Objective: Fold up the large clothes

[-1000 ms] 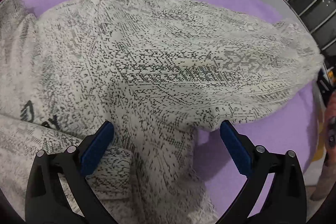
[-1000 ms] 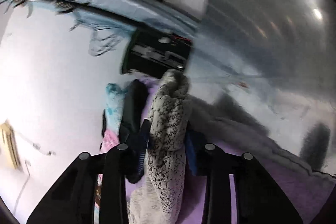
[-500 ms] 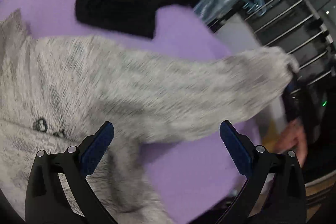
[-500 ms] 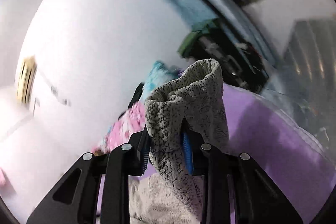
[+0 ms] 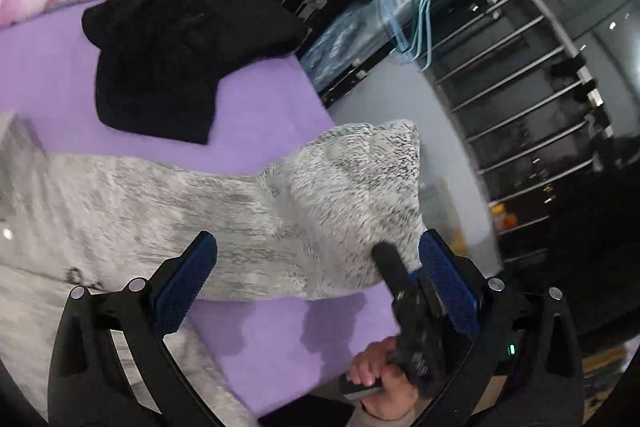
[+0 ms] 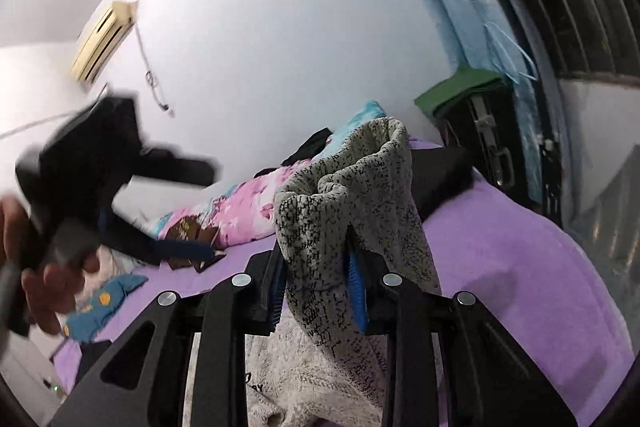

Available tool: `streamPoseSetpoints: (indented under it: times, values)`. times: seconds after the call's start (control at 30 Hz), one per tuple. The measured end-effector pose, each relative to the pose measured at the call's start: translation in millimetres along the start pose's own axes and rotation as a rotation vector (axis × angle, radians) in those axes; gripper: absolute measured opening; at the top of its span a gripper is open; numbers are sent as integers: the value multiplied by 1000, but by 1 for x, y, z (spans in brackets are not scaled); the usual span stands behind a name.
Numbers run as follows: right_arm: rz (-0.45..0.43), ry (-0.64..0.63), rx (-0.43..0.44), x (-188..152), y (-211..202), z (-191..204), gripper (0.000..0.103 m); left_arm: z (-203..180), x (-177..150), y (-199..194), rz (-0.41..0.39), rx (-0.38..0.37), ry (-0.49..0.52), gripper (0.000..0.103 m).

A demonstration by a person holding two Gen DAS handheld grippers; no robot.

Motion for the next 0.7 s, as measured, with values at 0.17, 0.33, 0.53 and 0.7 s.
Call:
streamPoseSetpoints:
  times: [0.17,0.33,0.53,0.7]
  values:
    - [18,-51,37,-5,6,37,26,6,10,-8,12,19,-73,97]
    - [50,-103,90,-17,10,65,26,13,14,-12,37,56,-64,97]
    - [91,-188,138,-37,18,103,26,22,11,-19,48,113,-52,97]
    - [105,-236,170,-47,24,127,26,47,-1,-17,89,150,-117,97]
Point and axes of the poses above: each gripper's, at about its wrist camera, not at the fingertips, and y roughly the way its jaws point, z to its left, x to its top, the point moved 9 cm from there along y, roughly the way its jaws point, and after that the axes turned 2 degrees about y, right-handed, at the moved point
